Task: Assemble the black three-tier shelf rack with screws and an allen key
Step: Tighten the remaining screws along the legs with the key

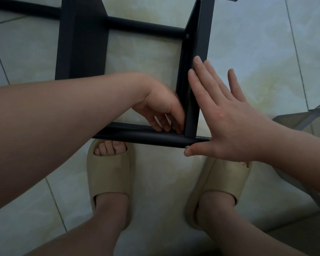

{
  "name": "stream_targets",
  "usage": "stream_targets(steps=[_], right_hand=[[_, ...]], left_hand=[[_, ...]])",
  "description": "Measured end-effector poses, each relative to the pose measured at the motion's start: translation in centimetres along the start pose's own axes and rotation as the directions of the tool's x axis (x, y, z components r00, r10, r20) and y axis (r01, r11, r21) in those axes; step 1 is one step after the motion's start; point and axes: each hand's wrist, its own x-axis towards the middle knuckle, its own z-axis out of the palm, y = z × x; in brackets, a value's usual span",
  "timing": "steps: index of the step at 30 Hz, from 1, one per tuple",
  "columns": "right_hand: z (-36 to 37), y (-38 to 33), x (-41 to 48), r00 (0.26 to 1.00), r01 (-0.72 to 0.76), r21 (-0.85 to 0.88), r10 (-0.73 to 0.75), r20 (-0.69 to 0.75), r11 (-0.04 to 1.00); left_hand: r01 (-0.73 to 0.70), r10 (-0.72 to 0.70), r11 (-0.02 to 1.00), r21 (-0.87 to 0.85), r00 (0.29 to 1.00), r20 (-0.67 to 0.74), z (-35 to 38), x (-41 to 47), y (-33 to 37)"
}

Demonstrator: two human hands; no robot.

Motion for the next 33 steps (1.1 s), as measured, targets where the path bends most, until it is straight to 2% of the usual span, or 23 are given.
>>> stream_targets(steps=[13, 18, 25, 33], right_hand=[[0.04, 0.00, -0.06, 1.000, 0.006, 0.009, -0.006, -0.004, 1.000], [0.04, 0.02, -0.05, 1.000, 0.004, 0.010, -0.004, -0.004, 1.000], [0.10, 0.10, -0.05, 1.000, 0.008, 0.009, -0.008, -0.004, 1.000], [0.22, 0.21, -0.04, 1.000, 0.013, 0.004, -0.013, -0.012, 1.000]], left_hand=[[-0.071, 0.071, 0.997, -0.002, 0.997, 0.007, 0.06, 0.01, 0.33], [-0.047, 0.049, 0.999, -0.027, 0.996, 0.072, -0.39, -0.37, 0.04], [-0.051, 0.051, 0.998, -0.043, 0.999, 0.010, 0.04, 0.18, -0.08], [-0.076, 0.078, 0.995, -0.057, 0.996, 0.035, 0.07, 0.12, 0.07]])
